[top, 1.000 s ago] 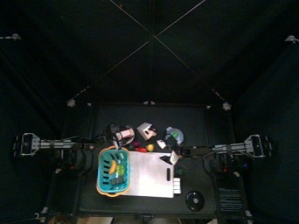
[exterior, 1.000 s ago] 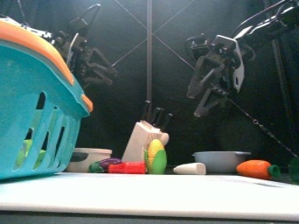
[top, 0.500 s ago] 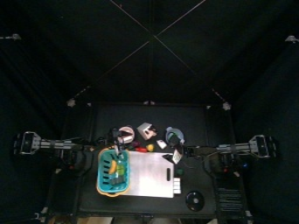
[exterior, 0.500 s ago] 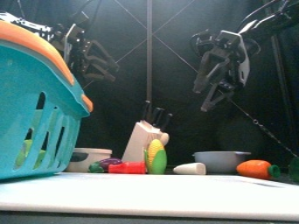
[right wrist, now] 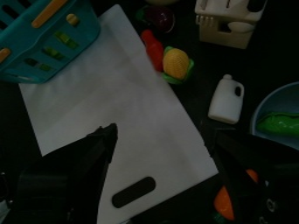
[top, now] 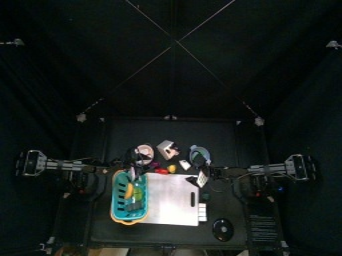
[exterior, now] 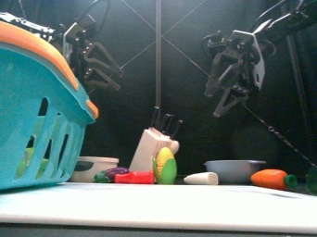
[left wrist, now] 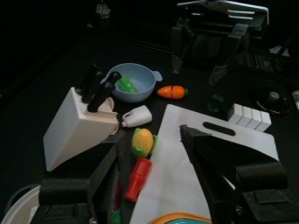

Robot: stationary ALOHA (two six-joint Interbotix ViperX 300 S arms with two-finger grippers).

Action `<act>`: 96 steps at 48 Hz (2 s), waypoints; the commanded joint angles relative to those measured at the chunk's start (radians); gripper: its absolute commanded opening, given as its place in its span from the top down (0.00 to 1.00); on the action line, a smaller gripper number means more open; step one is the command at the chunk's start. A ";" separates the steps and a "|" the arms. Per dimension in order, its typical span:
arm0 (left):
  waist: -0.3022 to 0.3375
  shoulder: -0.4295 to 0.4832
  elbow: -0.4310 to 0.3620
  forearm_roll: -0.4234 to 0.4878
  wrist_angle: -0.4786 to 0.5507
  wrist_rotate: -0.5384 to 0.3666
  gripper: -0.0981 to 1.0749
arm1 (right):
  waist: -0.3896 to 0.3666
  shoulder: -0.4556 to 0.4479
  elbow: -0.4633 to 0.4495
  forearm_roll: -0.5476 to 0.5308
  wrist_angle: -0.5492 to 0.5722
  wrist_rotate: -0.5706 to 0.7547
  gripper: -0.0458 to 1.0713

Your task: Grab pea

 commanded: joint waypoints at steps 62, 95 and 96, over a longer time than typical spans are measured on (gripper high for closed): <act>-0.037 0.006 -0.055 -0.002 -0.071 0.003 0.16 | -0.029 0.006 0.023 -0.018 0.083 -0.002 0.03; -0.032 0.075 -0.081 -0.018 -0.192 -0.021 0.16 | -0.137 0.012 0.029 -0.074 0.129 0.002 0.03; -0.031 0.074 -0.081 -0.020 -0.192 -0.021 0.16 | -0.138 0.012 0.028 -0.077 0.129 0.002 0.03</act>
